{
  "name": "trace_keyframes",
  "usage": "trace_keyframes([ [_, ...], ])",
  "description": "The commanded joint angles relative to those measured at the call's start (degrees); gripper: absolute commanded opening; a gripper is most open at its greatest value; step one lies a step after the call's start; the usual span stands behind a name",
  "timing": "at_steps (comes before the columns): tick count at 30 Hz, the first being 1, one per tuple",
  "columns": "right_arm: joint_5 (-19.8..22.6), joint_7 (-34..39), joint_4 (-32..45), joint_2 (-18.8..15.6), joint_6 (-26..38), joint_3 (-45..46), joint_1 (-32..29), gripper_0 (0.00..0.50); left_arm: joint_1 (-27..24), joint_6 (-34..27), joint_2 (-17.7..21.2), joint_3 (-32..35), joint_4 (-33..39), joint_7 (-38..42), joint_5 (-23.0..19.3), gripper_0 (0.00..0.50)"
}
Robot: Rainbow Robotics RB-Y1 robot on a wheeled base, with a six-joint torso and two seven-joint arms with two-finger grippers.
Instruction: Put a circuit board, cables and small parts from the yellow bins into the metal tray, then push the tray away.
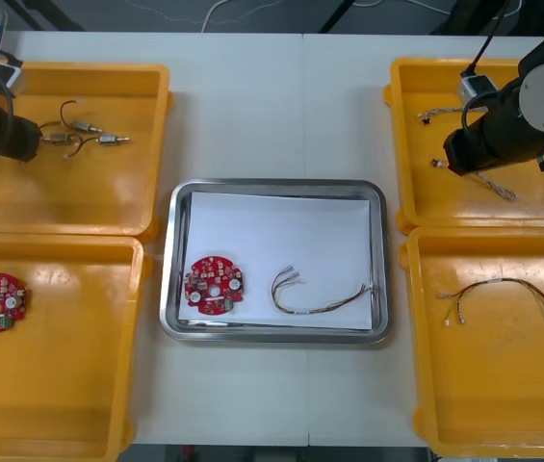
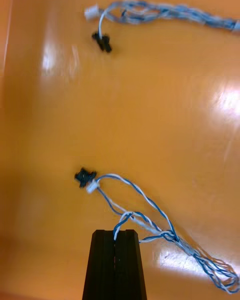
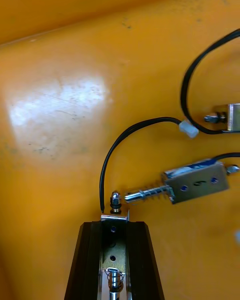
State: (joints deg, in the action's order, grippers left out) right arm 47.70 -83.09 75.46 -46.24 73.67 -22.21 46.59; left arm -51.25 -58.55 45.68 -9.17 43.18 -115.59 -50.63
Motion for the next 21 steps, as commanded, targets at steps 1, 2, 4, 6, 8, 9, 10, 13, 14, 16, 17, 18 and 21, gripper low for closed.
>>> trace_keyframes([
  [1,-1.9,0.2,0.3,-2.0,-2.7,2.2,3.0,0.000,0.5,-4.2,3.0,3.7,4.1,-3.3,0.6,0.000],
  [2,-2.3,0.3,0.2,-2.0,-3.1,2.2,3.1,0.000,0.5,-5.5,3.2,4.2,5.2,-3.1,0.9,0.000],
  [4,-2.1,0.1,-0.7,-1.9,-3.3,2.2,3.1,0.000,0.5,-7.6,3.3,4.9,6.7,-2.6,1.4,0.000],
  [6,-1.1,-0.1,-1.9,-1.8,-3.9,2.1,3.2,0.000,0.5,-10.2,3.5,5.8,8.4,-2.1,2.3,0.000],
  [8,0.6,-0.5,-3.5,-1.9,-4.7,2.2,3.6,0.000,0.5,-14.1,3.5,7.0,11.3,-0.5,4.7,0.000],
  [9,0.9,-0.5,-3.8,-1.9,-4.7,2.1,3.7,0.000,0.5,-14.9,3.5,6.9,12.0,0.6,5.5,0.000],
  [10,1.2,-0.8,-4.2,-1.8,-4.7,2.1,3.9,0.000,0.5,-16.8,3.5,6.7,13.9,2.7,6.9,0.000],
  [13,1.2,-0.8,-4.3,-1.8,-4.7,1.7,4.6,0.000,1.0,-21.3,3.5,6.0,19.4,7.8,9.8,0.000],
  [14,1.2,-0.8,-4.3,-1.7,-4.7,1.6,4.6,0.000,1.2,-22.9,3.5,6.0,21.1,9.5,10.4,0.000],
  [16,1.2,-0.8,-4.3,-1.5,-4.7,1.6,4.6,0.000,1.6,-25.2,3.2,6.0,23.4,11.6,10.6,0.000],
  [17,1.3,-1.0,-4.3,-1.4,-4.7,1.6,4.6,0.013,1.5,-26.6,3.0,6.0,24.7,12.7,10.6,0.000],
  [18,1.3,-1.0,-4.3,-1.4,-4.7,1.6,4.6,0.032,1.6,-27.3,2.8,6.0,25.2,13.2,10.5,0.000],
  [21,1.4,-1.9,-4.3,-1.4,-4.7,1.6,4.6,0.389,1.6,-30.4,1.5,6.0,28.0,16.3,10.3,0.000],
])
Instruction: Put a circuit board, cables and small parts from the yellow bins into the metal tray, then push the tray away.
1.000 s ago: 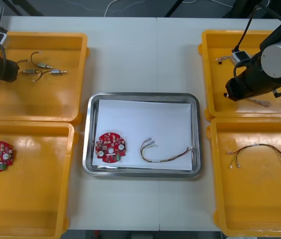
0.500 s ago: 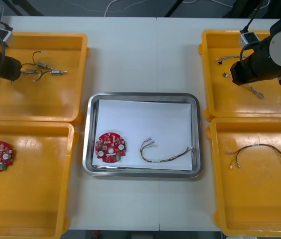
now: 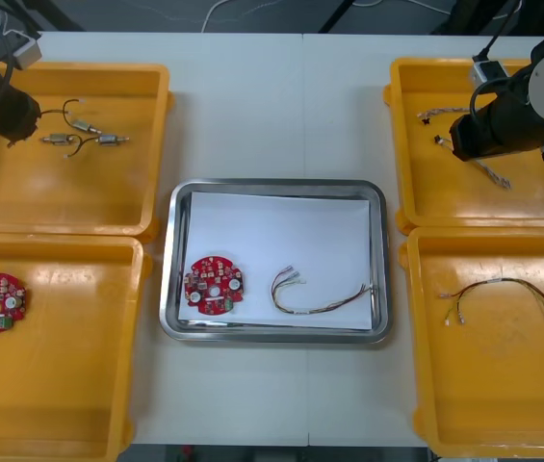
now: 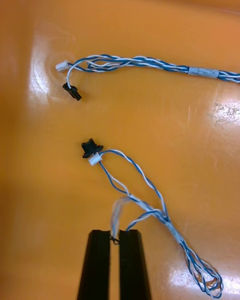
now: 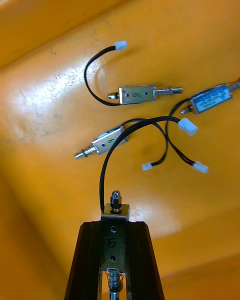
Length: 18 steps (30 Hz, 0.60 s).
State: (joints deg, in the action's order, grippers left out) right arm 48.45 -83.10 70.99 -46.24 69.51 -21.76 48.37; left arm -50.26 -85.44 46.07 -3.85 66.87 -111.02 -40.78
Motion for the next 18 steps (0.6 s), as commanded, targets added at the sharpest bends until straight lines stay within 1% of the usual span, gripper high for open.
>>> trace_keyframes([
  [1,0.8,-2.1,0.2,-1.4,-0.4,1.2,2.9,0.437,0.6,-4.0,0.9,0.7,4.8,12.2,0.4,0.000],
  [2,0.8,-2.5,0.3,-1.4,-0.3,1.2,2.8,0.496,0.6,-4.9,0.5,0.7,5.5,13.3,0.4,0.000],
  [7,1.3,-5.2,0.4,-2.5,1.8,1.4,2.8,0.500,0.8,-9.7,-1.6,0.8,9.6,17.8,0.4,0.000],
  [10,1.6,-10.7,0.4,-3.9,2.8,1.7,2.9,0.500,0.7,-13.1,-2.8,0.7,12.7,21.3,0.3,0.000],
  [12,1.9,-15.0,0.3,-4.7,3.0,1.7,2.8,0.500,0.8,-16.5,-3.8,0.7,15.7,25.7,0.2,0.000],
  [13,2.0,-15.9,0.1,-4.9,3.0,1.7,2.8,0.500,0.8,-17.3,-4.1,0.7,16.6,26.9,0.2,0.000],
  [15,3.6,-19.5,-1.5,-5.3,3.0,1.8,3.0,0.500,1.2,-20.7,-5.5,0.7,21.3,32.0,0.2,0.000],
  [16,4.0,-20.3,-1.9,-5.3,3.0,1.8,3.1,0.500,1.7,-21.4,-5.8,0.7,22.6,33.4,0.2,0.000],
  [18,5.8,-24.0,-4.5,-5.4,3.0,1.9,4.1,0.500,3.3,-23.4,-7.0,0.3,28.8,39.3,0.3,0.000],
])
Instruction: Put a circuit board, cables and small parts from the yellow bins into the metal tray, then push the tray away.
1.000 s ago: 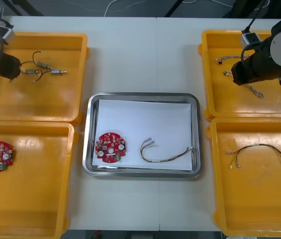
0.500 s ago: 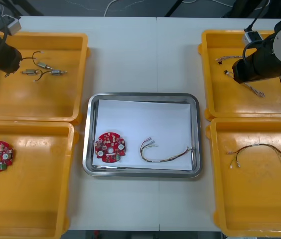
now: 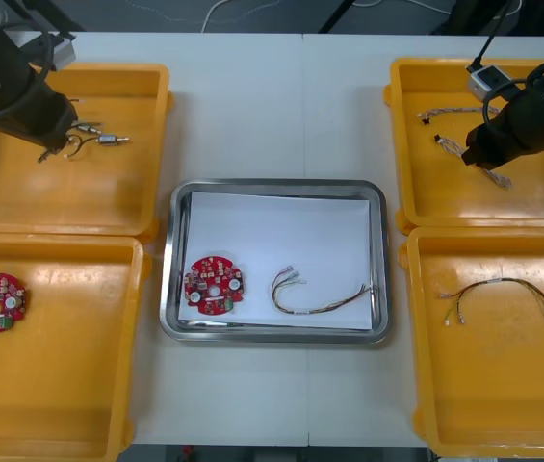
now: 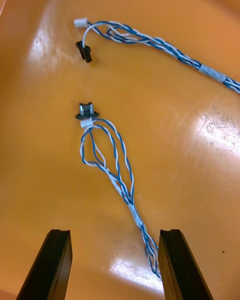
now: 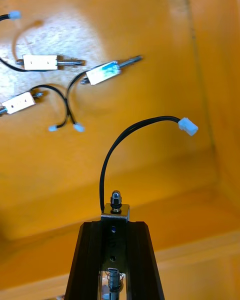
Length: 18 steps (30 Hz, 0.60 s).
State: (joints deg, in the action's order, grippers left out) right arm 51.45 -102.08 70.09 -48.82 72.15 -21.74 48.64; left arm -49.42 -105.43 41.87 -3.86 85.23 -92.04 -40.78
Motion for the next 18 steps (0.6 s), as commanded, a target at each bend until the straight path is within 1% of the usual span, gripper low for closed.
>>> trace_keyframes([
  [1,3.1,-5.9,-4.2,-2.9,0.4,1.9,4.1,0.500,2.9,-3.7,-3.1,0.2,11.8,21.5,0.4,0.000],
  [2,3.8,-7.9,-5.7,-2.9,0.4,1.9,4.8,0.500,3.7,-4.4,-3.8,-0.5,14.6,23.9,0.7,0.000],
  [4,4.1,-10.9,-7.6,-2.8,0.5,1.9,5.7,0.500,5.1,-4.6,-5.0,-1.1,18.4,27.7,1.3,0.000],
  [6,4.1,-14.4,-9.8,-2.8,0.5,1.9,6.8,0.500,7.0,-4.6,-6.8,-1.4,23.8,32.2,2.5,0.000],
  [9,4.2,-18.6,-12.5,-2.3,0.5,1.8,8.0,0.500,8.4,-4.6,-8.9,-1.7,29.0,35.6,3.8,0.000],
  [13,4.3,-22.7,-16.2,-1.3,0.5,1.8,9.4,0.500,10.2,-4.6,-9.9,-4.6,34.5,39.6,5.7,0.000],
  [15,4.4,-24.1,-18.4,-0.3,0.5,1.6,10.2,0.500,11.5,-4.6,-9.9,-8.1,37.5,43.1,7.2,0.000],
  [18,4.2,-24.6,-20.2,0.8,0.4,1.6,10.7,0.500,12.2,-4.6,-10.0,-11.7,38.9,45.7,8.7,0.000],
])
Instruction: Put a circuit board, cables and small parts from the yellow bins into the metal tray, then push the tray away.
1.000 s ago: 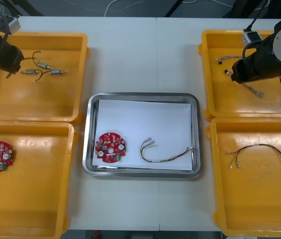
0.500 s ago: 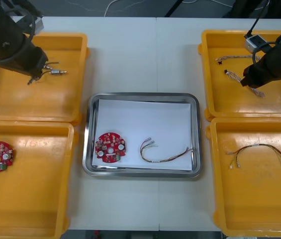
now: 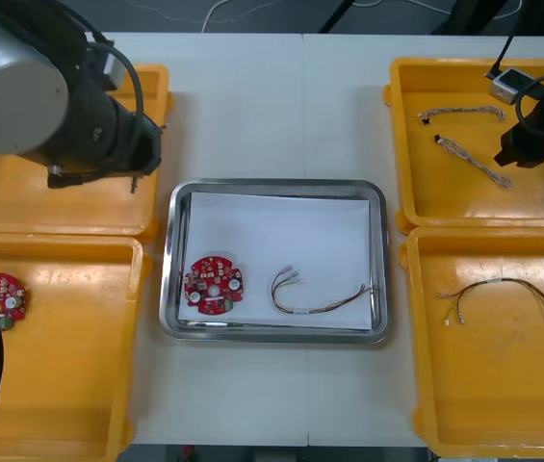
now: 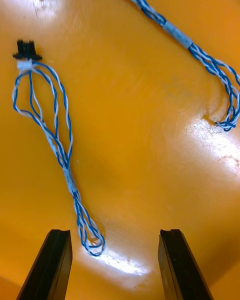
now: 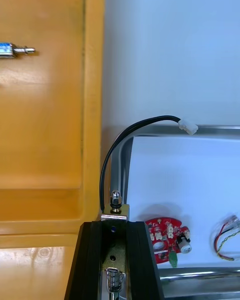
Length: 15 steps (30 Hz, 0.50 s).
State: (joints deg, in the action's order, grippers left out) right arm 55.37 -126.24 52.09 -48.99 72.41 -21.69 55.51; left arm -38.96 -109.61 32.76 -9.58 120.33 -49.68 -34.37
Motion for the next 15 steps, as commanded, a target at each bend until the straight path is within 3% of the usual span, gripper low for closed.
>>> trace_keyframes([
  [1,0.1,-0.4,-2.3,1.4,0.0,1.5,3.8,0.500,1.8,-0.4,-0.9,-7.5,3.9,4.2,3.0,0.000],
  [8,0.7,-0.2,-2.3,2.4,-1.8,-2.7,3.8,0.500,1.9,3.8,-1.1,-14.8,3.8,8.6,6.8,0.000],
  [15,0.7,0.2,-2.3,3.3,-2.6,-4.3,3.5,0.500,1.9,13.3,-1.6,-21.9,0.8,14.6,11.9,0.000],
])
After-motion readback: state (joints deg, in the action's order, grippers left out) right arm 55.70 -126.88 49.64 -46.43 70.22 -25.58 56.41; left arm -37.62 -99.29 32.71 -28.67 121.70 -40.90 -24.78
